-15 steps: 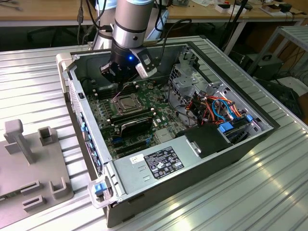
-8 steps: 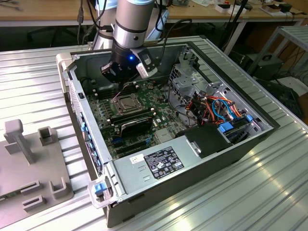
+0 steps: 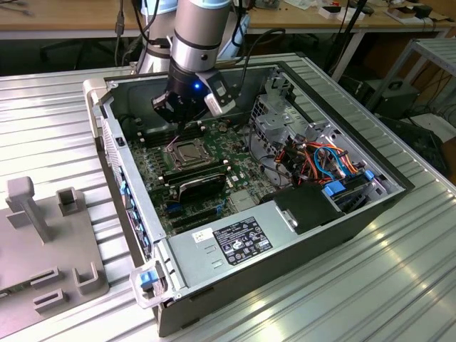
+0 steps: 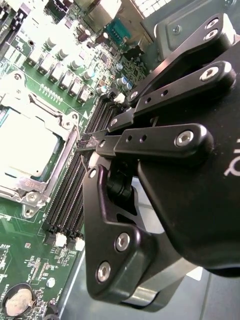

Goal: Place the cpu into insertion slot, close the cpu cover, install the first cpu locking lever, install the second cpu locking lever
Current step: 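Install the first cpu locking lever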

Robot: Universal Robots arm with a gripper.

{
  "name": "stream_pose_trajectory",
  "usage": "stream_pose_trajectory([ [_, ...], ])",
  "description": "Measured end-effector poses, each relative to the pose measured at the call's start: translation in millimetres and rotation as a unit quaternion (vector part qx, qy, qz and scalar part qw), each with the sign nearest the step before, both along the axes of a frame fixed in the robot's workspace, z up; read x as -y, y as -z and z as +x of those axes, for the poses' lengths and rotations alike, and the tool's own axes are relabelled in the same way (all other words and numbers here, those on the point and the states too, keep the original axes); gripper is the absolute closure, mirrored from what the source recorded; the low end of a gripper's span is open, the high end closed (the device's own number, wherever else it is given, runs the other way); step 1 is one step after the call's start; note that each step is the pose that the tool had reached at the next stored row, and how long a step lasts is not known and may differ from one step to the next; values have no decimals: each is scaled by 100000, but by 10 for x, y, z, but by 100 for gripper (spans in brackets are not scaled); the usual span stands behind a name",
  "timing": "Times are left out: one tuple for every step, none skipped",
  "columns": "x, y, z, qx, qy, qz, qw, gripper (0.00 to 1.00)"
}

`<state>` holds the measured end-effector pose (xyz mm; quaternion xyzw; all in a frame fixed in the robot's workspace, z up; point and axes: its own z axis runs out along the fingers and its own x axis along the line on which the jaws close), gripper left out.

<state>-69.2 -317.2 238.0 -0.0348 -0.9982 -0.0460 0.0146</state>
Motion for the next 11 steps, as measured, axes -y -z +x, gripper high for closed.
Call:
stream_pose_trajectory([
  [-4, 3, 2, -2, -496, 5, 99999, 89],
  [-7, 5, 5, -1, -874, 3, 99996, 89],
  [-16, 9, 12, -2, -1215, 3, 99993, 89],
  [-32, 14, 23, -1, -1473, 7, 99989, 89],
  [-53, 19, 29, 0, -1670, 7, 99986, 89],
  [-68, 22, 29, -5, -1712, 1, 99985, 89],
  [-79, 25, 30, -1, -1761, 7, 99984, 89],
  [-85, 29, 31, -2, -1849, 13, 99983, 89],
  [-87, 33, 35, 1, -1964, 20, 99981, 89],
  [-87, 36, 45, -2, -2184, 18, 99976, 89],
  [-87, 37, 52, -3, -2311, 18, 99973, 89],
])
